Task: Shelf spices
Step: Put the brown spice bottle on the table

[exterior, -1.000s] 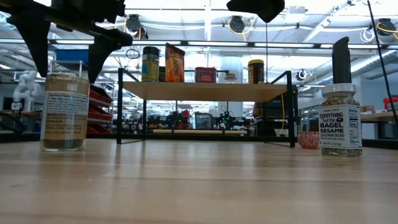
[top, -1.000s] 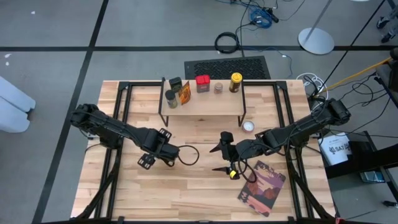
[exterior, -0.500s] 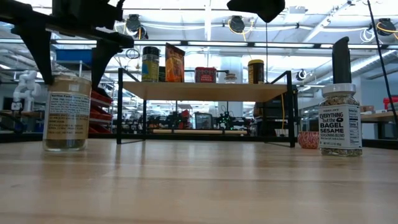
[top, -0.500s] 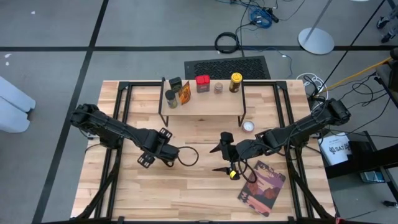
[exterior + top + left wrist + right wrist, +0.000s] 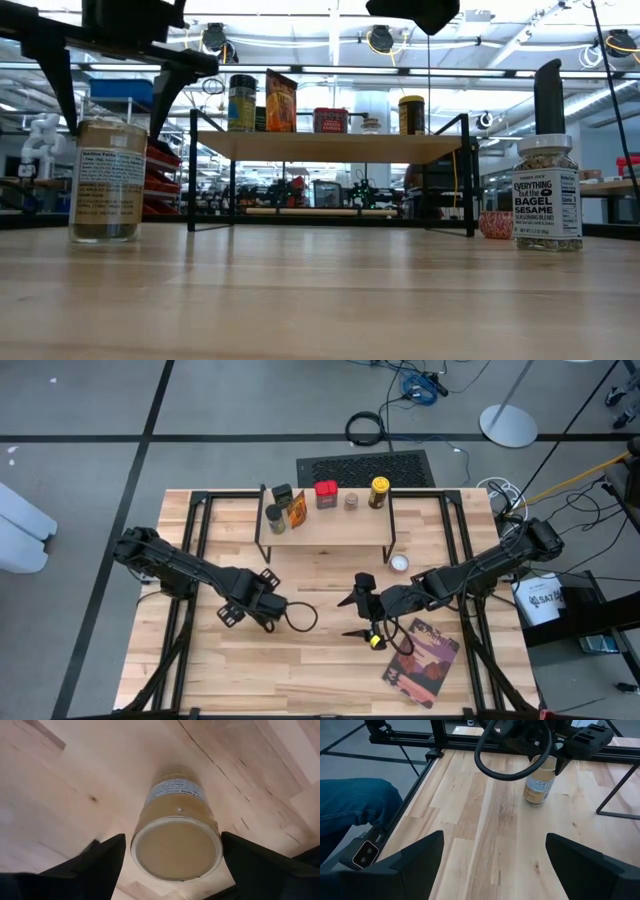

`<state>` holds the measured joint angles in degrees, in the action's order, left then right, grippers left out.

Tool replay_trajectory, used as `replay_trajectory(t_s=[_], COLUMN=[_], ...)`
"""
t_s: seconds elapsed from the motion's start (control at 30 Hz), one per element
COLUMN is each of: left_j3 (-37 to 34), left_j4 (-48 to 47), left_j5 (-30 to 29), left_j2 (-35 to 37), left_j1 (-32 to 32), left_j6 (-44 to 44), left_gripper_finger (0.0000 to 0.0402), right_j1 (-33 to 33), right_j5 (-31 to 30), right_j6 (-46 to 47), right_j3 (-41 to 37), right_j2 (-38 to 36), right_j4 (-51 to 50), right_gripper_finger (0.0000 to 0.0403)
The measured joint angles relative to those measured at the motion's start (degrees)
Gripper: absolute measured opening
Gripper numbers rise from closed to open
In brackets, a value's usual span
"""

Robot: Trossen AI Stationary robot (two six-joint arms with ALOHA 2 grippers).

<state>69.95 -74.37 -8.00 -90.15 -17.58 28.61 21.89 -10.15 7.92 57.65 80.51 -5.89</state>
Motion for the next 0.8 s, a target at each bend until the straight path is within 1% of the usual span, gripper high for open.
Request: replay_trajectory(t_s=[0.37,0.5,0.6,0.7,0.8], left_j3=[0.0,-0.7,-0.7,-1.1,-3.4], left_j4=[0.4,0.4,2.3,4.0,5.2], left_j5=[-0.1,-0.3,1.2,1.8,2.2], left_j2=[0.2,2.5,4.5,7.0,9.0], left_j1=[0.6,1.6,1.4,1.4,1.9], left_j6=[0.6,-1.8,-3.9,-4.1,-2.8], left_gripper_finger=[0.0333,0.0333,0.0333,0.0333,0.0333], right_j1=[0.3,1.0,1.2,1.1,1.1], right_j5=[-0.1,-0.2,-0.3,-0.3,-0.3], right_j6=[0.4,0.7,0.9,0.8,0.8], right_j3=[0.0,0.0,0.0,0.0,0.0], right_j2=[0.0,0.0,0.0,0.0,0.0], right_j4=[0.0,-0.2,-0.3,-0.4,-0.4], right_gripper_finger=[0.0338,0.0338,0.0338,0.0338,0.0338])
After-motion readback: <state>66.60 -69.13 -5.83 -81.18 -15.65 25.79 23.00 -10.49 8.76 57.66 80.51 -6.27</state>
